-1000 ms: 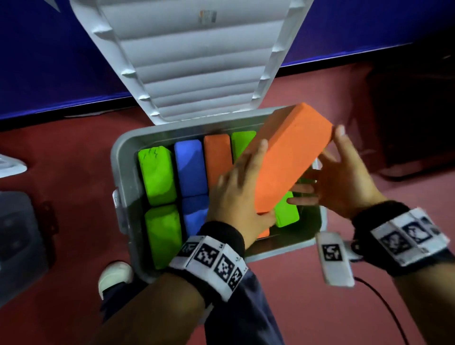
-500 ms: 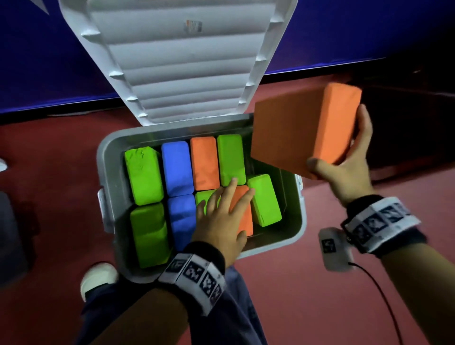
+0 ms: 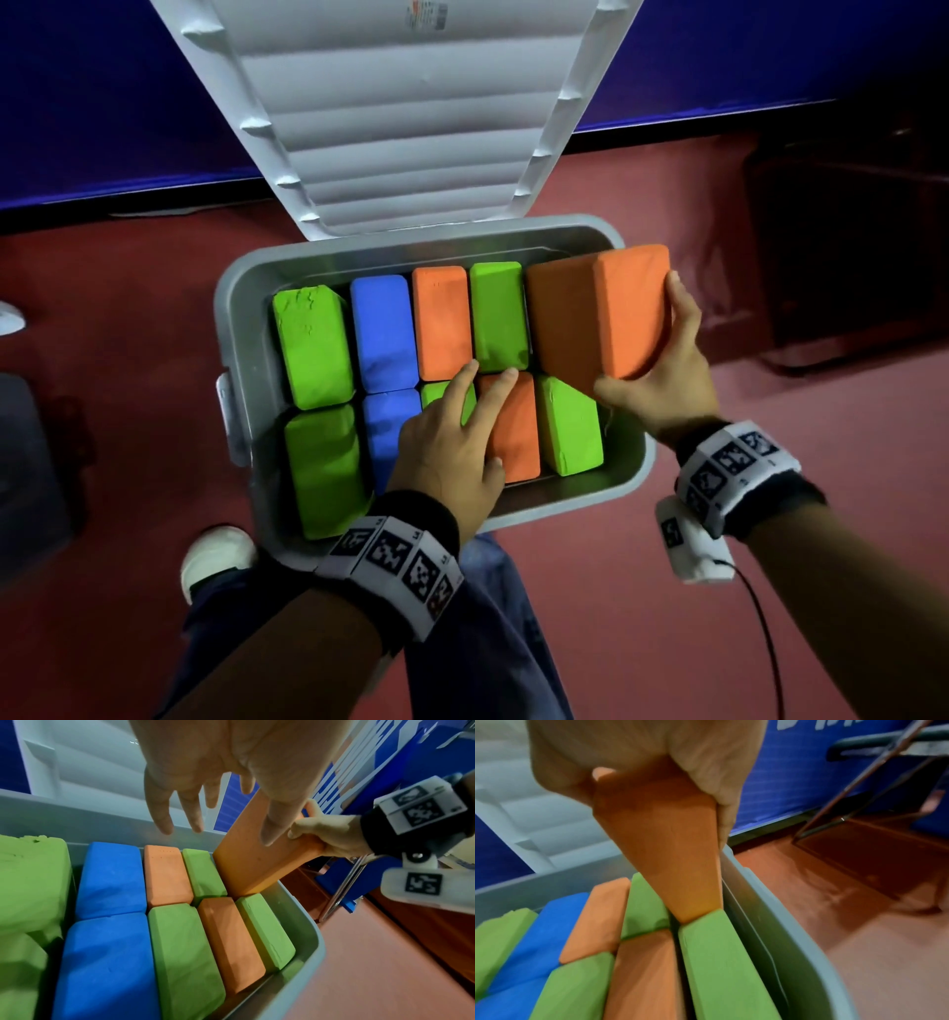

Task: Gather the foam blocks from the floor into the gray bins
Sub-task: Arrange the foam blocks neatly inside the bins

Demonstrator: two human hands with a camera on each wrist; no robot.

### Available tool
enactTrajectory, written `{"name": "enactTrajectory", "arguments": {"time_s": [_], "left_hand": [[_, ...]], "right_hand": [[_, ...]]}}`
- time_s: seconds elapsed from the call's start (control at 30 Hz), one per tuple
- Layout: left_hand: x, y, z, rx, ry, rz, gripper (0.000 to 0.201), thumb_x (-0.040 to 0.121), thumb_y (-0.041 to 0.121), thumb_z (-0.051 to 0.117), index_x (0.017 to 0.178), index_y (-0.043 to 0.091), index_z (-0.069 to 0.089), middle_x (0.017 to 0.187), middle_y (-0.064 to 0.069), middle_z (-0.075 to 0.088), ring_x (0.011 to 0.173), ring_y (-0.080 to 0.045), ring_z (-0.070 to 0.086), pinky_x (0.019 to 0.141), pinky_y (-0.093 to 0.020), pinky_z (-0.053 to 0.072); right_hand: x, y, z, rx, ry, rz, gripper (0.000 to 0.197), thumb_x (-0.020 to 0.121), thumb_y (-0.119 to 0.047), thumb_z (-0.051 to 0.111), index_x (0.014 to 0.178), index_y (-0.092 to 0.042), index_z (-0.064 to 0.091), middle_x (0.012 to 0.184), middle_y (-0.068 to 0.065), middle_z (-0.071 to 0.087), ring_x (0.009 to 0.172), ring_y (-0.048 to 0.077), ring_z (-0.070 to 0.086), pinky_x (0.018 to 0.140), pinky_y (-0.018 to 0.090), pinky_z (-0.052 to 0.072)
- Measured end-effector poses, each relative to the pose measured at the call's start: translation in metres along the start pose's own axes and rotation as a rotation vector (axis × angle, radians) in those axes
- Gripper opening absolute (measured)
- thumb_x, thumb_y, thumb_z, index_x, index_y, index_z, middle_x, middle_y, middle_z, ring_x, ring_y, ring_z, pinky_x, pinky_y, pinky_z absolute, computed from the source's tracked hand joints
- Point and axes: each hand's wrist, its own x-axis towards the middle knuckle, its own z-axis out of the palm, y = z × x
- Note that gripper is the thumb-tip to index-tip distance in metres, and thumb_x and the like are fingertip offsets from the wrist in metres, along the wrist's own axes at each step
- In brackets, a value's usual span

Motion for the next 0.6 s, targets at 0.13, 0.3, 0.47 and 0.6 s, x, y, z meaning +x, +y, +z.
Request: {"name": "enactTrajectory", "arguments": {"time_s": [0.13, 0.3, 0.47, 0.6], "left_hand": [[0.006, -0.004, -0.005, -0.004, -0.024, -0.022, 0.084, 0.074, 0.022, 0.057, 0.148, 0.035, 0.021, 0.152, -0.009, 0.029, 0.120, -0.032, 0.050, 0.095, -0.042, 0.042], [0.009, -0.037, -0.001, 0.092, -0.057, -0.130, 0.082, 0.080, 0.031, 0.061, 0.148, 0.037, 0.016, 0.155, -0.002, 0.019, 0.136, -0.025, 0.032, 0.107, -0.037, 0.034], [0.023, -0.108, -0.003, 0.202, -0.068, -0.411, 0.076, 0.084, 0.037, 0.058, 0.148, 0.033, 0.018, 0.158, -0.004, 0.007, 0.140, -0.029, 0.017, 0.108, -0.039, 0.026], [0.033, -0.174, -0.007, 0.116, 0.097, -0.588, 0.090, 0.078, 0.031, 0.069, 0.150, 0.015, 0.017, 0.154, -0.019, 0.014, 0.141, -0.035, 0.016, 0.116, -0.043, 0.012]], "right_hand": [[0.041, 0.000, 0.023, -0.059, -0.119, 0.169, 0.122, 0.057, -0.030, 0.075, 0.150, -0.028, -0.002, 0.147, 0.011, 0.030, 0.127, 0.021, 0.041, 0.097, 0.019, 0.033], [0.067, -0.004, 0.085, -0.383, -0.221, 0.364, 0.108, 0.079, -0.049, 0.062, 0.144, -0.042, -0.024, 0.138, 0.019, 0.030, 0.119, 0.046, 0.045, 0.098, 0.049, 0.036], [0.079, 0.016, 0.127, -0.548, -0.082, 0.375, 0.109, 0.073, -0.077, 0.050, 0.146, -0.038, -0.022, 0.141, 0.024, 0.028, 0.115, 0.047, 0.048, 0.098, 0.052, 0.036], [0.095, 0.027, 0.140, -0.616, 0.000, 0.242, 0.110, 0.070, -0.084, 0.041, 0.149, -0.034, -0.016, 0.140, 0.025, 0.031, 0.111, 0.046, 0.050, 0.095, 0.051, 0.039]]}}
